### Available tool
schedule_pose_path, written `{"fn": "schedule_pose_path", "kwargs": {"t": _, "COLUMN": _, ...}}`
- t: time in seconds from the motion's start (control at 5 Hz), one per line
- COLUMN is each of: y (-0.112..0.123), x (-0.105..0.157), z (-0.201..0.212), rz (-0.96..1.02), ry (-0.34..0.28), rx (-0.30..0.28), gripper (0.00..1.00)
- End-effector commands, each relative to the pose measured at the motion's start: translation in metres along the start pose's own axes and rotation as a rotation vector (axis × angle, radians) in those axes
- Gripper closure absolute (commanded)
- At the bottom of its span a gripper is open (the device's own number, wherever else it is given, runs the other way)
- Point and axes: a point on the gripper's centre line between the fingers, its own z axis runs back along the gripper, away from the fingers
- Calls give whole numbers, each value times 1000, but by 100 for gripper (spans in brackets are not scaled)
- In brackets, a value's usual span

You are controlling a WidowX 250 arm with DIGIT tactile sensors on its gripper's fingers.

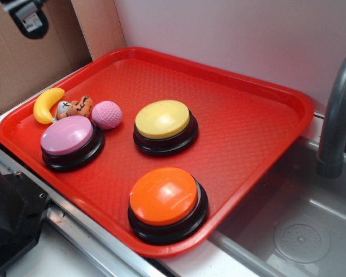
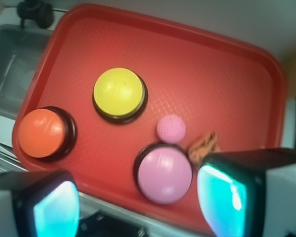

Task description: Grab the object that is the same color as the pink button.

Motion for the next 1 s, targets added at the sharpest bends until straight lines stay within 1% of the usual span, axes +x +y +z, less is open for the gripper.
{"fn": "schedule_pose_path", "kwargs": {"t": 0.0, "y": 22, "x": 16, "z": -43, "rz": -189, "ry": -72, "rx": 33, "gripper": 0}}
{"fn": "schedule_pose_path", "kwargs": {"t": 0.2, "y": 24, "x": 20, "z": -59, "rz": -199, "ry": -49, "rx": 50, "gripper": 0}}
{"fn": "schedule_pose_path", "kwargs": {"t": 0.4, "y": 26, "x": 20, "z": -85, "rz": -197, "ry": -9, "rx": 88, "gripper": 0}}
{"fn": "schedule_pose_path", "kwargs": {"t": 0.6, "y": 27, "x": 16, "z": -99, "rz": -212, "ry": 1, "rx": 85, "gripper": 0}}
{"fn": "schedule_pose_path", "kwargs": {"t": 0.8, "y": 34, "x": 8, "z": -118, "rz": -196, "ry": -19, "rx": 82, "gripper": 0}}
